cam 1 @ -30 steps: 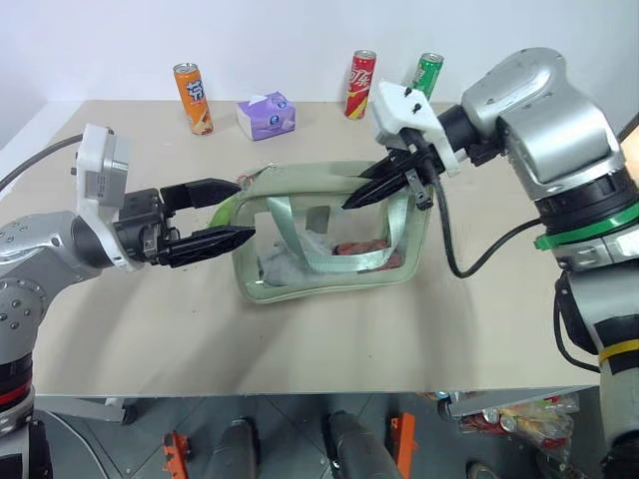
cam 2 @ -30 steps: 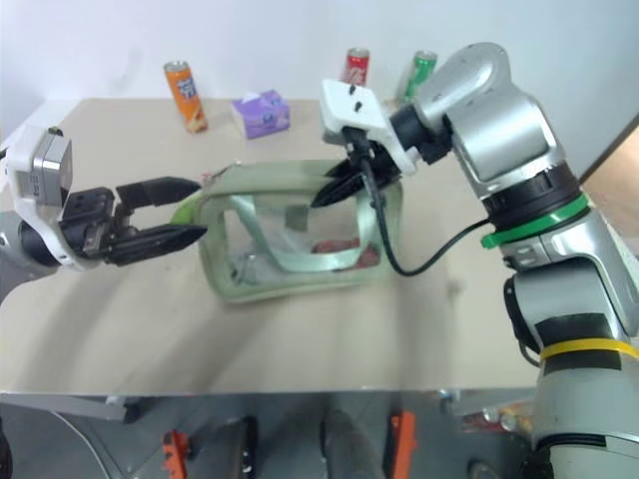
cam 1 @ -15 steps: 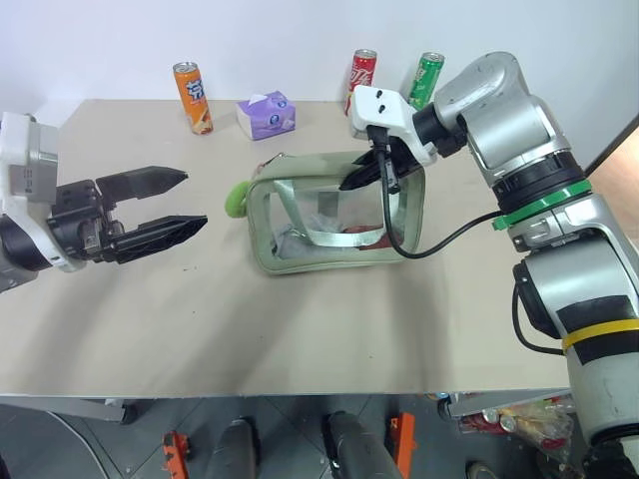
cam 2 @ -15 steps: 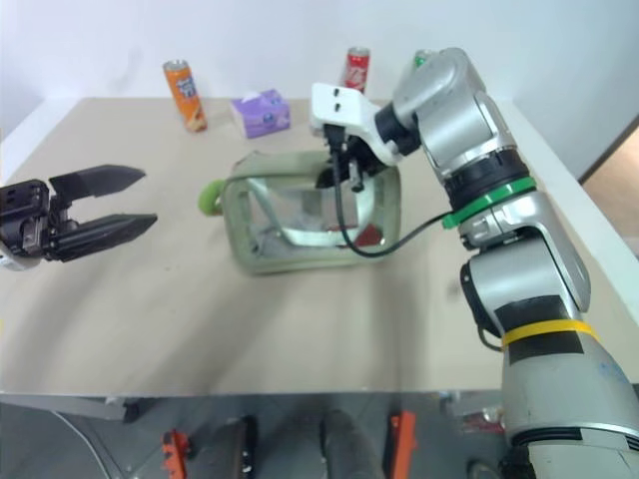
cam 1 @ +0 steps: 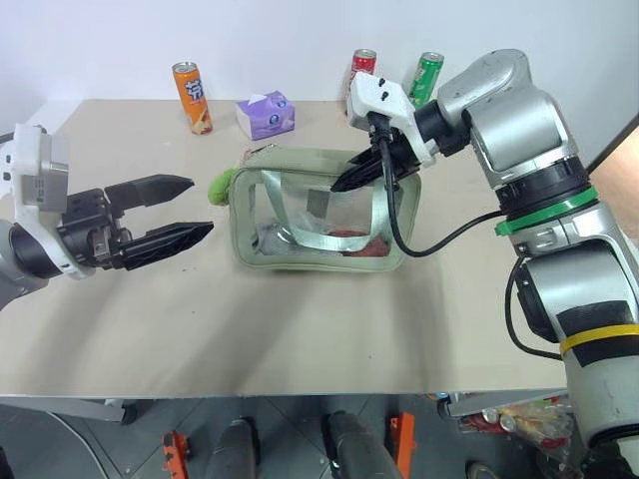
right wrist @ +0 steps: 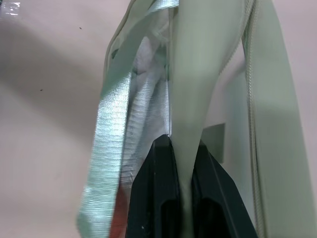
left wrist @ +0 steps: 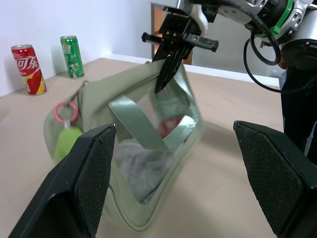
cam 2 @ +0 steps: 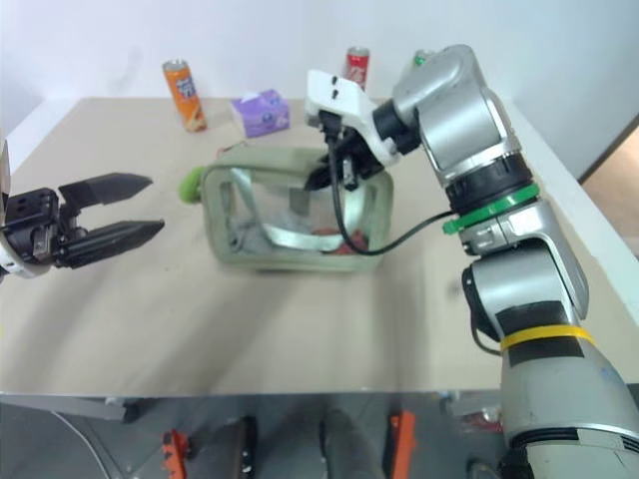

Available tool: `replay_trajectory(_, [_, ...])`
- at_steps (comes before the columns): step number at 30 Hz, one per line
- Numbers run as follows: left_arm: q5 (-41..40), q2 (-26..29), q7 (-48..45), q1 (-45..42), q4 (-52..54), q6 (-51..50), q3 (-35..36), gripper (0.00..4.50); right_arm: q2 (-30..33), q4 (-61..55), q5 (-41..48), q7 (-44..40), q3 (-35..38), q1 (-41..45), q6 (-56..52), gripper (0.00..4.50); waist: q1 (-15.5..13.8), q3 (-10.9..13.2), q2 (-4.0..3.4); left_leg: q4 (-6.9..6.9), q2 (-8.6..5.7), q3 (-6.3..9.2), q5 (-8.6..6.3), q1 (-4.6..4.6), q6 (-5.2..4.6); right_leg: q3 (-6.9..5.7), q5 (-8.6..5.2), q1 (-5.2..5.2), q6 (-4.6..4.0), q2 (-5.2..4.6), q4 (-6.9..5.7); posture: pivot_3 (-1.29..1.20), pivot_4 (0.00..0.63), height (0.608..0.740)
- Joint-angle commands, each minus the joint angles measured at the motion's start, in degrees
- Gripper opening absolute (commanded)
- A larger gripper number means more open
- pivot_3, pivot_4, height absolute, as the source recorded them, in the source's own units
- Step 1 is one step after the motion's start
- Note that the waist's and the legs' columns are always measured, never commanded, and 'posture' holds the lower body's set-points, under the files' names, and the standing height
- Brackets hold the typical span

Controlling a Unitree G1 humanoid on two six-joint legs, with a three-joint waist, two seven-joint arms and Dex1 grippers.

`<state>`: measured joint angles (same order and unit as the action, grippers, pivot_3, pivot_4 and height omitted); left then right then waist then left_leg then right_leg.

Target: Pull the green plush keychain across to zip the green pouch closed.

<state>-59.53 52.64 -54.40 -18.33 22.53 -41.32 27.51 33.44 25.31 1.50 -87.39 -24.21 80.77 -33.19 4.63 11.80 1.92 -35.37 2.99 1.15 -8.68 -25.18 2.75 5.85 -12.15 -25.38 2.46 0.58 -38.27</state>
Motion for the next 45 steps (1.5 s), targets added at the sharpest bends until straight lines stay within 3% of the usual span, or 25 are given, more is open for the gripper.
replay_trajectory(1, [-0.25, 0.08, -0.46, -1.23, -0.15, 1.16, 0.08, 3.94, 0.23, -7.02, 2.04, 1.38, 2.68, -1.98, -4.51, 0.08, -0.01, 0.0, 0.0, 0.0, 0.0, 0.0, 0.0, 0.0, 0.0, 0.0, 0.0, 0.0, 0.0, 0.0, 0.0, 0.0, 0.15, 0.74])
replay_trajectory(5, [-0.07, 0.13, -0.85, -1.62, -0.71, 1.51, -0.33, 3.94, -1.58, -10.26, 3.66, 5.94, 4.23, -4.56, -10.02, 0.08, 0.09, 0.0, 0.0, -0.01, 0.0, -0.01, 0.0, 0.01, 0.0, 0.01, 0.02, -0.01, 0.01, 0.0, -0.01, 0.0, 0.15, 0.74])
replay_trajectory(6, [-0.07, 0.08, -0.82, -1.73, -0.74, 1.52, -0.48, 3.94, -1.8, -11.0, 4.11, 6.61, 4.52, -5.23, -10.95, 0.71, 0.11, 0.0, 0.0, -0.01, 0.01, -0.01, 0.0, 0.01, 0.0, 0.01, 0.02, -0.01, 0.0, 0.01, -0.02, 0.0, 0.15, 0.74])
replay_trajectory(10, [0.32, 0.01, -1.27, -2.21, -1.03, 1.65, -1.28, 3.94, -1.13, -13.01, 5.93, 7.07, 5.19, -5.85, -13.08, 1.96, 0.05, 0.0, 0.01, -0.01, 0.01, 0.0, 0.0, 0.01, 0.0, 0.0, 0.02, 0.01, 0.0, 0.01, -0.02, 0.0, 0.15, 0.74])
replay_trajectory(14, [0.46, 0.01, -1.74, -2.83, -1.51, 1.72, -1.87, 3.94, 2.26, -12.97, 11.8, 0.97, 8.05, -3.61, -14.25, 3.32, 0.03, 0.0, 0.01, -0.03, 0.0, -0.01, 0.0, -0.01, 0.0, 0.01, 0.02, 0.02, 0.01, 0.0, -0.01, 0.0, 0.15, 0.74])
replay_trajectory(18, [0.48, -0.18, -2.26, -3.68, -2.74, 1.86, -2.47, 3.94, 10.49, -17.36, 31.48, -5.11, 13.88, -3.36, -15.48, 3.32, -0.25, 0.0, 0.0, -0.01, 0.0, 0.02, 0.0, -0.03, 0.0, 0.0, -0.02, 0.02, 0.03, 0.0, 0.0, 0.0, 0.15, 0.74])
replay_trajectory(20, [0.33, -0.47, -2.26, -4.49, -4.06, 1.84, -2.71, 3.94, 13.48, -16.54, 36.69, -5.11, 15.73, -2.86, -15.52, 3.32, -0.33, 0.0, 0.0, 0.0, -0.01, 0.02, -0.02, -0.03, 0.01, 0.0, -0.09, 0.04, 0.04, 0.0, 0.01, 0.0, 0.15, 0.74])
replay_trajectory(23, [-0.16, -0.86, -2.12, -5.14, -6.24, 1.52, -2.16, 3.94, 16.11, -13.85, 34.97, -5.1, 17.23, -3.06, -12.04, 3.32, -0.1, -0.01, 0.02, 0.0, -0.01, -0.01, -0.06, 0.02, 0.03, 0.01, -0.14, 0.06, 0.03, -0.01, 0.01, 0.0, 0.15, 0.74])
replay_trajectory(28, [0.9, -0.62, -2.72, -4.48, -8.51, 1.47, -1.7, 3.94, 20.99, -13.77, 23.71, -0.37, 16.25, -10.89, 0.72, 3.32, 0.16, -0.02, 0.04, -0.05, 0.02, -0.05, -0.06, 0.12, 0.03, 0.02, -0.09, 0.07, -0.01, 0.01, 0.01, 0.0, 0.15, 0.74])
replay_trajectory(32, [2.07, -0.51, -3.53, -3.69, -10.22, 1.32, -2.49, 3.94, 23.47, -20.72, 20.3, 5.87, 20.09, -23.51, 4.63, 3.32, 0.01, -0.02, 0.04, -0.06, 0.0, -0.12, -0.06, 0.09, 0.04, 0.14, -0.06, 0.08, 0.06, 0.0, 0.0, 0.0, 0.15, 0.74])
replay_trajectory(37, [4.88, 0.25, -5.6, -3.91, -14.1, 1.6, -3.95, 3.94, 23.45, -28.97, 24.15, 12.7, 25.56, -32.61, -2.92, 3.32, -0.08, 0.0, -0.01, 0.0, -0.01, -0.13, -0.07, 0.05, 0.04, 0.21, -0.07, 0.0, 0.15, 0.02, -0.02, 0.0, 0.15, 0.74])
replay_trajectory(45, [6.11, -1.23, -5.67, -5.86, -15.77, 1.36, -5.58, 3.94, 26.82, -33.39, 28.25, 11.68, 28.17, -37.11, -7.65, 3.32, -0.2, 0.0, 0.0, -0.15, -0.03, -0.19, -0.06, 0.06, 0.04, 0.26, -0.07, 0.07, 0.13, -0.02, -0.01, 0.0, 0.15, 0.74])
